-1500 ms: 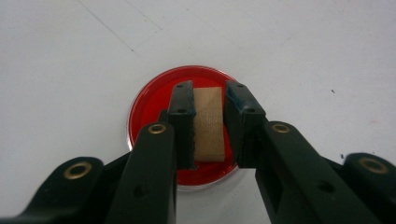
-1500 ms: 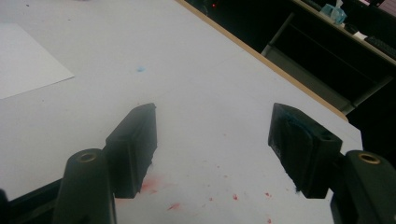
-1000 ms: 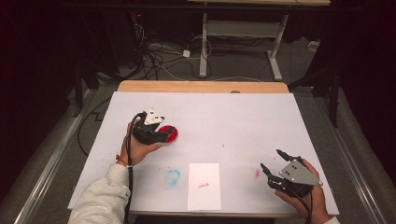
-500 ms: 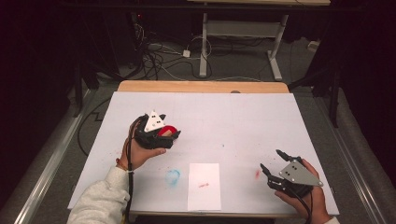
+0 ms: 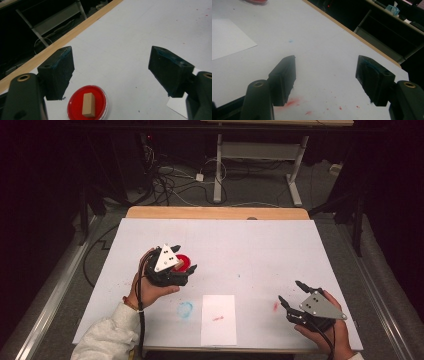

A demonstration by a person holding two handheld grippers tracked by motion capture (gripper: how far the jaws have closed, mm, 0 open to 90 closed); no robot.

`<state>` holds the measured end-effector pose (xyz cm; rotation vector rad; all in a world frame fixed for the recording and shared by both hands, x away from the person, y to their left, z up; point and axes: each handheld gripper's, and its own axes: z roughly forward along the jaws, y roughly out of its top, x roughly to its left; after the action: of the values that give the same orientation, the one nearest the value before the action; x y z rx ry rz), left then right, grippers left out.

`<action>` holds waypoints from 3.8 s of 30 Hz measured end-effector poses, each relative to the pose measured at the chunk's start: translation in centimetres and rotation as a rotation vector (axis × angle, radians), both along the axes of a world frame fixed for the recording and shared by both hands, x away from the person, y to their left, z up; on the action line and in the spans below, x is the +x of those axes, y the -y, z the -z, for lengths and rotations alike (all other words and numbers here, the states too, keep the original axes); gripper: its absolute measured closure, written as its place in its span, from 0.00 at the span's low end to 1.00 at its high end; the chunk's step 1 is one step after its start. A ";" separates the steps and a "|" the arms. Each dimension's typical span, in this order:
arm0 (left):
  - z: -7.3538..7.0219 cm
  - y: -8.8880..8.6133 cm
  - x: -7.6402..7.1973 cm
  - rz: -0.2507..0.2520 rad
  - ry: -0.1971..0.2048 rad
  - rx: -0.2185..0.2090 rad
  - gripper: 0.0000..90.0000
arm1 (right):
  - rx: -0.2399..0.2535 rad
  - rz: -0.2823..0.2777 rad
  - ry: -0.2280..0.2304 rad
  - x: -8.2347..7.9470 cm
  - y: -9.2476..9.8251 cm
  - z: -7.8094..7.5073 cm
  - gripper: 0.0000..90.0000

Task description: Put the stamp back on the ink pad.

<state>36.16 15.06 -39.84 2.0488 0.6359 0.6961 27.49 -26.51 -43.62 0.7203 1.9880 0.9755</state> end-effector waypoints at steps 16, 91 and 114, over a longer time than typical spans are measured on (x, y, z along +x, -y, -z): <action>0.3 -0.4 -2.3 0.022 0.054 0.010 0.19 | 0.038 -0.016 0.018 -0.2 0.1 -0.2 0.26; 6.9 -6.5 -8.3 -0.033 0.002 0.123 0.19 | 0.004 -0.035 0.005 -0.8 -0.5 0.2 0.28; 7.0 -6.5 -7.8 -0.035 -0.018 0.129 0.19 | 0.012 -0.026 -0.002 -0.6 -0.1 0.4 0.29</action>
<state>28.40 21.52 -46.82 2.1693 0.6536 0.7577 26.92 -26.45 -44.01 0.7036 2.0000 1.0028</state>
